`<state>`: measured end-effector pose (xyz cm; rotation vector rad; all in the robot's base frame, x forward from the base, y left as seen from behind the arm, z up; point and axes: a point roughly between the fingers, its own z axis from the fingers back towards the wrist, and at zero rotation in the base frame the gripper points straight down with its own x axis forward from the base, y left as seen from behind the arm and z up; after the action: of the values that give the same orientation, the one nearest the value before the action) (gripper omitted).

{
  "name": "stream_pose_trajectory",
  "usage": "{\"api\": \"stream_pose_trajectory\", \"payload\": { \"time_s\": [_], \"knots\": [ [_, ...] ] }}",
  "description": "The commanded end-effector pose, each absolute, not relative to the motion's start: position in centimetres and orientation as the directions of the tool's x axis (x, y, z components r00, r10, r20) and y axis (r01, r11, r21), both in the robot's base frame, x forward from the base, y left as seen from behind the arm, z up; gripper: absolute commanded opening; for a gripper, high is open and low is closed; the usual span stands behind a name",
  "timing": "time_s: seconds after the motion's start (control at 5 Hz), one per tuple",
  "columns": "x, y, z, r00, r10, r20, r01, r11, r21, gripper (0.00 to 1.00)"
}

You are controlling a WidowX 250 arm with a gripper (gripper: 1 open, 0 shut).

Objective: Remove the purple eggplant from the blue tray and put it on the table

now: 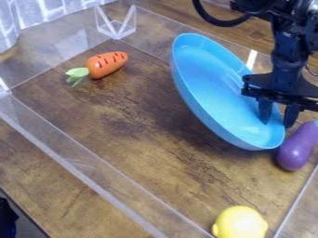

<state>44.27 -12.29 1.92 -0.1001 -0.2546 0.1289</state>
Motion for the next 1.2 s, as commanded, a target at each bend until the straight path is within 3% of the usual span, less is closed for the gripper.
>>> {"api": "stream_pose_trajectory", "payload": {
  "time_s": [0.0,1.0],
  "knots": [
    [43.1,-11.0,-0.3,0.971,0.136,0.198,-0.122,0.989,-0.081,0.0],
    [41.6,-10.8,0.9,0.982,0.012,0.187,0.001,0.998,-0.07,0.0]
  ]
}}
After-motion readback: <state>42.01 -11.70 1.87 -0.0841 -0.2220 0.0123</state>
